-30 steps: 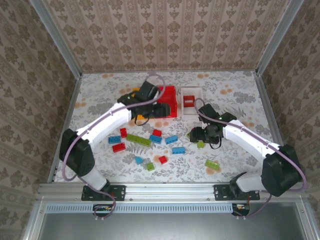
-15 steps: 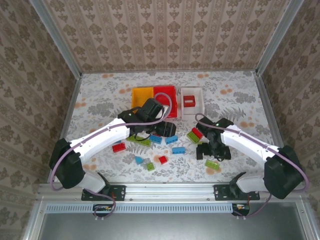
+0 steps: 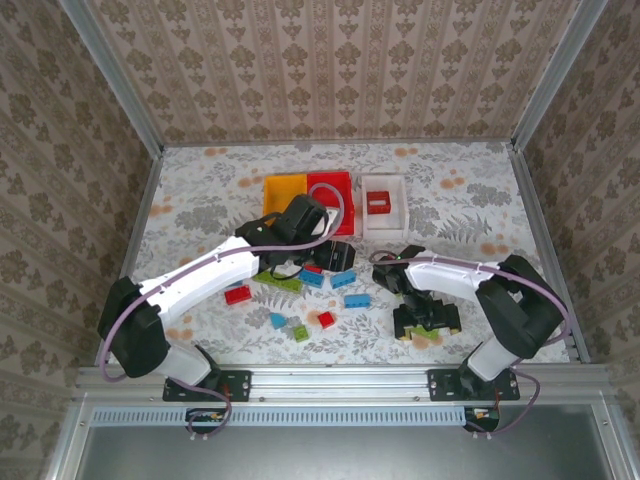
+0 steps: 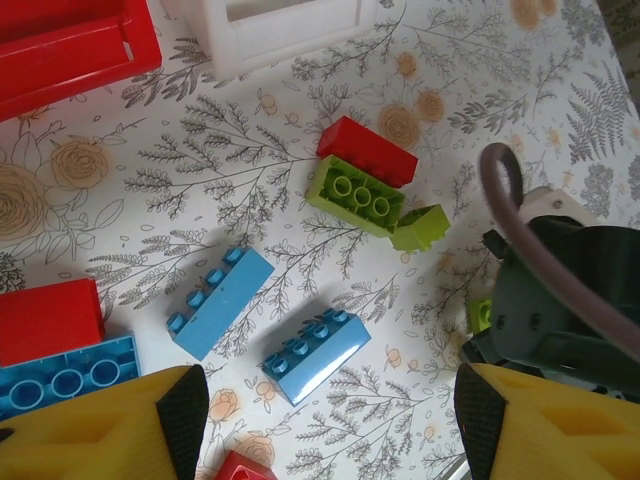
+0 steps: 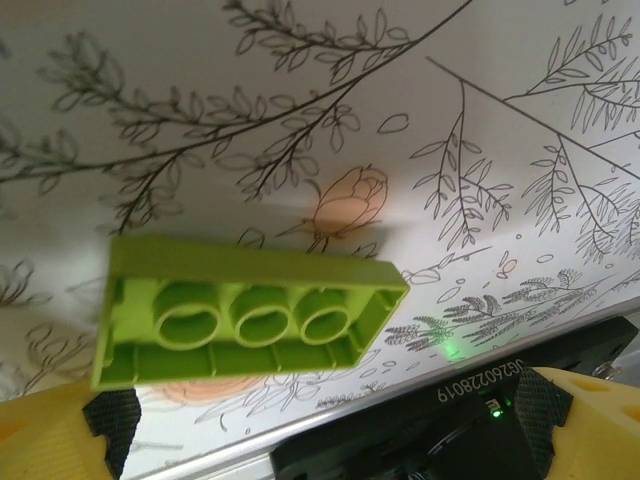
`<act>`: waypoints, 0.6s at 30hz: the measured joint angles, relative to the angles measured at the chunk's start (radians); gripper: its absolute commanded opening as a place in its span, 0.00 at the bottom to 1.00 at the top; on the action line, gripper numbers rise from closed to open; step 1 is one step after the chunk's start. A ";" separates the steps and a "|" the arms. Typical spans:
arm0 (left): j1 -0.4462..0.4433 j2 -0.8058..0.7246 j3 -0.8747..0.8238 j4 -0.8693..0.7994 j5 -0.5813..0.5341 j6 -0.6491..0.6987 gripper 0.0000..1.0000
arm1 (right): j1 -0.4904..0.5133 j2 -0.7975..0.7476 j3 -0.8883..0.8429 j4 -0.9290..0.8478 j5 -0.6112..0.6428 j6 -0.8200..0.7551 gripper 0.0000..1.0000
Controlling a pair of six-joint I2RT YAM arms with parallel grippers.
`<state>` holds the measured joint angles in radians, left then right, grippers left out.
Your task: Sort the legos into containers by color
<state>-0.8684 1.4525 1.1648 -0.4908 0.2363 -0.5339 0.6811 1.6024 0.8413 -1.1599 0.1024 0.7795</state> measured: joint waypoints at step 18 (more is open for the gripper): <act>0.052 -0.089 -0.060 0.051 0.023 -0.023 0.69 | -0.286 0.026 0.006 0.110 -0.109 0.022 0.68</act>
<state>-0.8165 1.3636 1.1053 -0.4397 0.2588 -0.5571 0.3954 1.6279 0.8474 -1.0500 -0.0071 0.8017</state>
